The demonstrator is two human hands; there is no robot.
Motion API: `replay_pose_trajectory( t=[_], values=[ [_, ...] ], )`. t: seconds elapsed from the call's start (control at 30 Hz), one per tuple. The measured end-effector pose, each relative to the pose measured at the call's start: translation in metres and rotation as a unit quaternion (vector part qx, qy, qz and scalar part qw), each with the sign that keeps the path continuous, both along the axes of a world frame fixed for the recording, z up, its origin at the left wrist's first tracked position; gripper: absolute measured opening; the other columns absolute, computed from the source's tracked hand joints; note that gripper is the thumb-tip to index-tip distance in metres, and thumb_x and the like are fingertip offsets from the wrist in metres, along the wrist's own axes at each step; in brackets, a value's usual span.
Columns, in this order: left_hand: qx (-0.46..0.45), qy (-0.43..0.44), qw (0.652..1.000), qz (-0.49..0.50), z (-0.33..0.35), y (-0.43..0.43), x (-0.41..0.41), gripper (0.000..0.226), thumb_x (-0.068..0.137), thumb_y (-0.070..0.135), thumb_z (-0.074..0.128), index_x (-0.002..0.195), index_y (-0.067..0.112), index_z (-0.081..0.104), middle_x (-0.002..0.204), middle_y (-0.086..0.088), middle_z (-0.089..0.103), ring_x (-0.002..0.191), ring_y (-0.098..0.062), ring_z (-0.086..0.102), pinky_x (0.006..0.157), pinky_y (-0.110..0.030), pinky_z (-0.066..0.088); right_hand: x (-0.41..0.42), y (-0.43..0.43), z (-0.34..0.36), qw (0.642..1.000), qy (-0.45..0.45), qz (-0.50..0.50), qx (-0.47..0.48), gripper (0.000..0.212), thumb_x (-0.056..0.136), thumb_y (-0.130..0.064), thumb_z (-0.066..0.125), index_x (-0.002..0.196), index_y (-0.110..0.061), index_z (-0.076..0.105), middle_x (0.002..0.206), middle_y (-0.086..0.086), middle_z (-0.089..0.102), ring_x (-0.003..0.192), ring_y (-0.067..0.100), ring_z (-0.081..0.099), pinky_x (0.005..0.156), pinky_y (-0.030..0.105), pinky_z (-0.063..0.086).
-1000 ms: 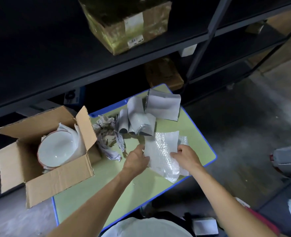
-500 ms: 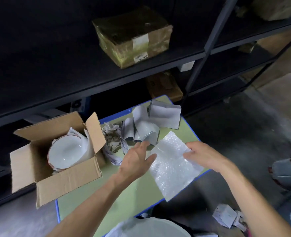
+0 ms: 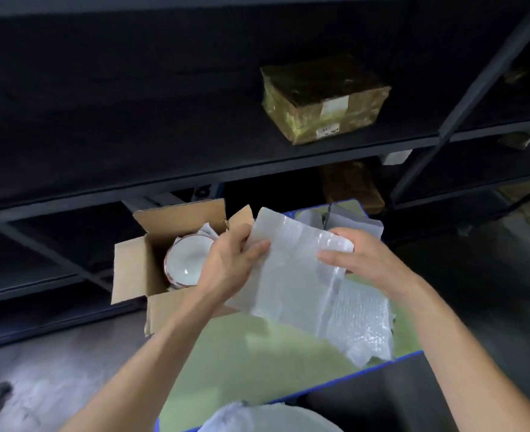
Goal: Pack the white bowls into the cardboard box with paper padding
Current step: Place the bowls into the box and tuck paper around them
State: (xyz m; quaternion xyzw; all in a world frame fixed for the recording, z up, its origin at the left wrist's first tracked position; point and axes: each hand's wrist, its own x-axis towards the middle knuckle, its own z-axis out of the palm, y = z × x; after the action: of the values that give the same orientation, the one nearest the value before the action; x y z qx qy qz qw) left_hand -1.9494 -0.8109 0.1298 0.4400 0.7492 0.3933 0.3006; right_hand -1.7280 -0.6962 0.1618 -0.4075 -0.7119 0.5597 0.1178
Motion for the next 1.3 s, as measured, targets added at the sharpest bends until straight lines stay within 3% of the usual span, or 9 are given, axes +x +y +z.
replay_pose_trajectory(
  t=[0.13,0.23,0.4,0.47,0.57,0.77,0.97,1.13,1.3],
  values=[
    [0.046,-0.065,0.992,0.102,0.009,-0.031,-0.035,0.021,0.092,0.044,0.063,0.089,0.024,0.064,0.081,0.003,0.069,0.079,-0.021,0.067,0.071,-0.048,0.056,-0.044,-0.014,-0.011,0.995,0.055,-0.008,-0.080,0.025,0.088,-0.022,0.075,0.110,-0.012,0.070,0.103,0.007,0.077,0.092,0.023,0.074,0.078,0.037,0.057],
    [0.073,-0.151,0.976,0.140,0.005,-0.052,-0.049,0.018,0.095,0.041,0.062,0.098,0.023,0.065,0.092,0.001,0.074,0.090,-0.026,0.071,0.081,-0.054,0.057,-0.078,-0.032,-0.018,0.996,0.034,0.024,-0.074,0.033,0.083,-0.030,0.078,0.113,-0.019,0.070,0.112,-0.002,0.075,0.106,0.016,0.070,0.092,0.034,0.054],
    [0.079,-0.193,0.959,0.192,-0.009,-0.078,-0.071,0.019,0.094,0.022,0.064,0.113,0.019,0.058,0.090,0.001,0.070,0.082,-0.012,0.070,0.061,-0.029,0.057,-0.118,-0.044,-0.017,0.994,-0.068,0.056,0.063,0.015,0.086,-0.028,0.071,0.101,-0.025,0.072,0.093,-0.012,0.076,0.086,0.002,0.070,0.075,0.028,0.054],
    [0.079,-0.169,0.962,0.202,-0.011,-0.088,-0.086,0.030,0.092,0.021,0.066,0.120,0.025,0.055,0.099,0.001,0.069,0.089,-0.014,0.069,0.066,-0.034,0.059,-0.128,-0.044,-0.013,0.988,-0.094,0.084,0.092,0.007,0.090,-0.025,0.067,0.097,-0.027,0.070,0.088,-0.014,0.075,0.081,0.002,0.069,0.071,0.023,0.054],
    [0.054,-0.085,0.976,0.193,-0.012,-0.098,-0.109,0.021,0.089,0.026,0.067,0.104,0.039,0.062,0.107,0.014,0.063,0.091,-0.001,0.061,0.070,-0.021,0.048,-0.139,-0.046,-0.006,0.979,-0.111,0.128,0.109,0.009,0.094,-0.028,0.062,0.089,-0.034,0.066,0.082,-0.023,0.072,0.076,-0.006,0.066,0.061,0.009,0.048],
    [0.005,0.026,0.991,0.128,-0.018,-0.109,-0.129,0.013,0.087,0.029,0.069,0.082,0.038,0.061,0.089,0.017,0.064,0.082,0.004,0.059,0.064,-0.017,0.041,-0.168,-0.043,0.020,0.957,-0.116,0.163,0.208,0.022,0.096,-0.021,0.058,0.089,-0.037,0.072,0.087,-0.018,0.070,0.089,0.008,0.066,0.077,0.027,0.049],
    [0.005,0.071,0.993,0.099,-0.028,-0.122,-0.126,0.014,0.091,0.024,0.065,0.095,0.037,0.061,0.094,0.018,0.063,0.087,0.000,0.059,0.067,-0.015,0.043,-0.202,-0.042,0.049,0.920,-0.132,0.215,0.299,0.048,0.091,-0.007,0.049,0.099,-0.048,0.073,0.100,-0.026,0.071,0.097,-0.005,0.061,0.076,0.017,0.049],
    [0.003,0.087,0.989,0.121,-0.033,-0.125,-0.128,0.038,0.088,0.033,0.069,0.120,0.042,0.053,0.104,0.021,0.056,0.090,0.003,0.054,0.067,-0.010,0.037,-0.221,-0.047,0.052,0.883,-0.157,0.268,0.352,0.055,0.088,0.001,0.043,0.110,-0.038,0.075,0.120,-0.015,0.070,0.114,0.008,0.060,0.094,0.029,0.051],
    [0.050,0.132,0.982,0.121,-0.034,-0.121,-0.122,0.027,0.090,0.035,0.068,0.113,0.042,0.056,0.086,0.030,0.056,0.082,0.008,0.053,0.061,-0.009,0.034,-0.234,-0.050,0.053,0.871,-0.178,0.304,0.342,0.055,0.082,0.000,0.048,0.105,-0.043,0.073,0.103,-0.017,0.072,0.101,0.011,0.064,0.085,0.040,0.056]
  ],
)
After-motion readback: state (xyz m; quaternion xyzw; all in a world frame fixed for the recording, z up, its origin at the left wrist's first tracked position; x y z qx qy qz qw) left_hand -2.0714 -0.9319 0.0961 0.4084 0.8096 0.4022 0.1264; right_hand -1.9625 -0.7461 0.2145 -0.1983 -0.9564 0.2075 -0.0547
